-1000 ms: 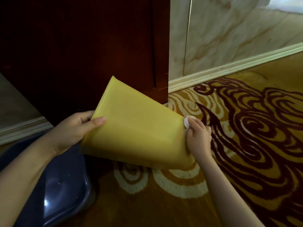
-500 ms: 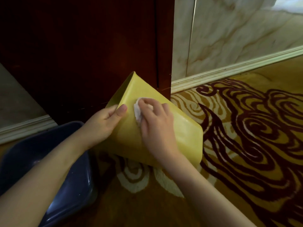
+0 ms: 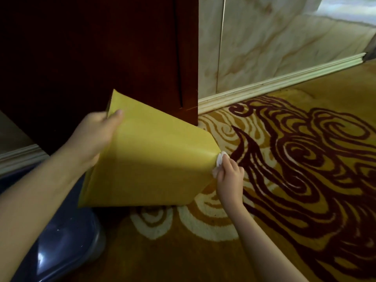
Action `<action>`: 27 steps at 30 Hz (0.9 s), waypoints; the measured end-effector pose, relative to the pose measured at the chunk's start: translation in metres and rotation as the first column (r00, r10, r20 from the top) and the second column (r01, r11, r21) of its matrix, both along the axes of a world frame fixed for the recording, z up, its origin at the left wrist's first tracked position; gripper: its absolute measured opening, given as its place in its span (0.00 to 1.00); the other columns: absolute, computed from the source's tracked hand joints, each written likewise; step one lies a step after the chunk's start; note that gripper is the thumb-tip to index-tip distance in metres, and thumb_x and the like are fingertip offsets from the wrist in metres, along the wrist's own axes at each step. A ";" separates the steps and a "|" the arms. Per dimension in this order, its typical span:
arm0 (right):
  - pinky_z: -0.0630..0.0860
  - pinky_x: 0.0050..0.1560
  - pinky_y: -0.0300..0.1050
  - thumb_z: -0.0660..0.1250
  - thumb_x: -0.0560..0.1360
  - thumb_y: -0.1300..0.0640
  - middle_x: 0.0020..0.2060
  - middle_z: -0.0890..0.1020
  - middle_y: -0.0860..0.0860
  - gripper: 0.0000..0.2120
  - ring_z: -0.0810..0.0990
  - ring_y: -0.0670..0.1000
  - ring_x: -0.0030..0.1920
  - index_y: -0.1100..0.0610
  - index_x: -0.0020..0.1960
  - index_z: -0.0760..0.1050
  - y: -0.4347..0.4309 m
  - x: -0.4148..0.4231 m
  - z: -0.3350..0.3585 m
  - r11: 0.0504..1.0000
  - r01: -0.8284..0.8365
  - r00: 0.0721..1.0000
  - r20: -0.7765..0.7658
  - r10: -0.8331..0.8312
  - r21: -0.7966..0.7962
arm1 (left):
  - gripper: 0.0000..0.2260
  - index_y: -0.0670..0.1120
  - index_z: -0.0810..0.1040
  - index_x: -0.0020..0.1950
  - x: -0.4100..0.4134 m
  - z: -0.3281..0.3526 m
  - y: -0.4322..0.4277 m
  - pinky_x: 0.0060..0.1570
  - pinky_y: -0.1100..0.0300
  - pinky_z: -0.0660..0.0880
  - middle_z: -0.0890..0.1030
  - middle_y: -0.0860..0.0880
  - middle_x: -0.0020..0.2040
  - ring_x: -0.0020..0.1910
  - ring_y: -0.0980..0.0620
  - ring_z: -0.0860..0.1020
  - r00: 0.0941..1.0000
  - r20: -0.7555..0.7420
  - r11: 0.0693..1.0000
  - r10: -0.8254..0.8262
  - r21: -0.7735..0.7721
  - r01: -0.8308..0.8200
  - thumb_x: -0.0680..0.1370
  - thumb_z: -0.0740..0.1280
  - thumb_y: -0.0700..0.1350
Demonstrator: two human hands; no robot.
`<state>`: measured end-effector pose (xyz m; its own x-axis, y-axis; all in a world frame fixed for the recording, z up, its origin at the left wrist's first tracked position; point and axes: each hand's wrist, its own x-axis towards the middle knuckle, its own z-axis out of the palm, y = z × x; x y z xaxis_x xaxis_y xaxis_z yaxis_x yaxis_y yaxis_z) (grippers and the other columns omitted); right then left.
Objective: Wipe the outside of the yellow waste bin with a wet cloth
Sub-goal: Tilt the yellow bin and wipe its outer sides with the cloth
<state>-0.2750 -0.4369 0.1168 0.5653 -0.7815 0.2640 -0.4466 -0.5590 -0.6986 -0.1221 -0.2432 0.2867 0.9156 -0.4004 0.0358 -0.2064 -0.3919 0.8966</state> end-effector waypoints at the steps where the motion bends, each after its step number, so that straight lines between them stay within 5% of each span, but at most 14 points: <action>1: 0.61 0.50 0.39 0.54 0.79 0.60 0.64 0.75 0.53 0.18 0.70 0.56 0.56 0.58 0.68 0.68 -0.002 0.005 -0.001 1.000 0.004 1.000 0.007 -0.004 0.019 | 0.13 0.47 0.79 0.50 0.002 0.008 -0.009 0.51 0.46 0.76 0.81 0.45 0.45 0.49 0.45 0.80 1.000 0.003 0.999 0.020 0.026 -0.020 0.78 0.60 0.53; 5: 0.63 0.50 0.43 0.52 0.78 0.62 0.52 0.79 0.54 0.15 0.71 0.56 0.53 0.58 0.61 0.71 0.001 0.029 -0.008 0.988 0.025 0.999 -0.043 -0.019 0.151 | 0.16 0.41 0.75 0.59 0.018 0.043 -0.042 0.51 0.48 0.76 0.79 0.44 0.46 0.49 0.43 0.79 0.993 -0.009 0.981 0.117 0.155 -0.114 0.77 0.63 0.50; 8: 0.73 0.54 0.50 0.52 0.78 0.62 0.48 0.80 0.54 0.19 0.74 0.57 0.55 0.56 0.67 0.69 0.015 0.045 -0.016 0.939 0.012 0.993 -0.118 0.030 0.343 | 0.16 0.38 0.76 0.58 0.022 0.047 -0.060 0.45 0.53 0.74 0.78 0.43 0.46 0.48 0.43 0.78 0.991 0.050 0.961 0.127 0.239 -0.136 0.76 0.65 0.48; 10: 0.78 0.48 0.52 0.51 0.79 0.62 0.43 0.79 0.54 0.17 0.78 0.57 0.50 0.58 0.66 0.69 0.028 0.052 -0.023 0.898 0.004 0.986 -0.154 0.071 0.440 | 0.15 0.38 0.76 0.58 0.021 0.036 -0.068 0.47 0.55 0.73 0.78 0.44 0.48 0.49 0.43 0.78 0.989 0.080 0.950 0.127 0.276 -0.144 0.76 0.65 0.46; 15: 0.75 0.42 0.50 0.52 0.78 0.62 0.45 0.77 0.56 0.07 0.77 0.56 0.46 0.57 0.47 0.68 0.056 0.052 -0.039 0.868 0.096 0.981 -0.193 0.001 0.488 | 0.07 0.43 0.73 0.40 0.002 0.019 -0.090 0.27 0.62 0.63 0.70 0.51 0.33 0.35 0.52 0.70 0.992 0.117 0.944 0.052 0.318 -0.087 0.77 0.63 0.44; 17: 0.75 0.41 0.50 0.54 0.77 0.62 0.45 0.78 0.57 0.07 0.77 0.56 0.44 0.58 0.44 0.69 0.064 0.046 -0.040 0.838 0.098 0.992 -0.125 -0.037 0.536 | 0.05 0.43 0.76 0.43 -0.008 0.016 -0.096 0.30 0.63 0.67 0.76 0.48 0.38 0.41 0.49 0.75 0.994 0.088 0.942 -0.059 0.333 0.026 0.76 0.65 0.45; 19: 0.75 0.41 0.51 0.55 0.77 0.62 0.45 0.78 0.58 0.07 0.77 0.56 0.42 0.59 0.47 0.72 0.072 0.039 -0.035 0.824 0.038 0.999 -0.033 -0.023 0.565 | 0.18 0.43 0.73 0.64 -0.021 0.009 -0.091 0.45 0.60 0.73 0.78 0.43 0.57 0.54 0.47 0.76 0.976 0.050 0.901 -0.211 0.398 0.174 0.76 0.66 0.47; 21: 0.76 0.44 0.53 0.56 0.77 0.62 0.46 0.78 0.59 0.11 0.78 0.57 0.44 0.60 0.57 0.72 0.080 0.032 -0.027 0.824 -0.012 1.000 0.023 -0.001 0.567 | 0.25 0.44 0.66 0.71 -0.036 -0.007 -0.074 0.49 0.57 0.72 0.74 0.42 0.66 0.56 0.49 0.75 0.945 0.067 0.781 -0.321 0.584 0.223 0.76 0.65 0.50; 24: 0.75 0.51 0.51 0.58 0.78 0.60 0.51 0.78 0.57 0.16 0.77 0.56 0.50 0.59 0.65 0.69 0.093 0.024 -0.014 0.832 -0.033 0.999 0.048 0.008 0.554 | 0.15 0.45 0.76 0.55 -0.058 -0.025 -0.039 0.36 0.60 0.68 0.80 0.46 0.46 0.38 0.54 0.74 0.891 0.134 0.655 -0.434 0.726 0.210 0.78 0.59 0.54; 27: 0.72 0.49 0.42 0.60 0.78 0.57 0.53 0.76 0.53 0.17 0.76 0.53 0.52 0.59 0.65 0.69 0.105 0.018 0.000 0.856 -0.076 0.995 0.095 0.032 0.511 | 0.14 0.47 0.76 0.51 -0.064 -0.026 -0.013 0.33 0.59 0.67 0.76 0.51 0.39 0.37 0.52 0.75 0.874 0.215 0.674 -0.435 0.721 0.158 0.78 0.58 0.56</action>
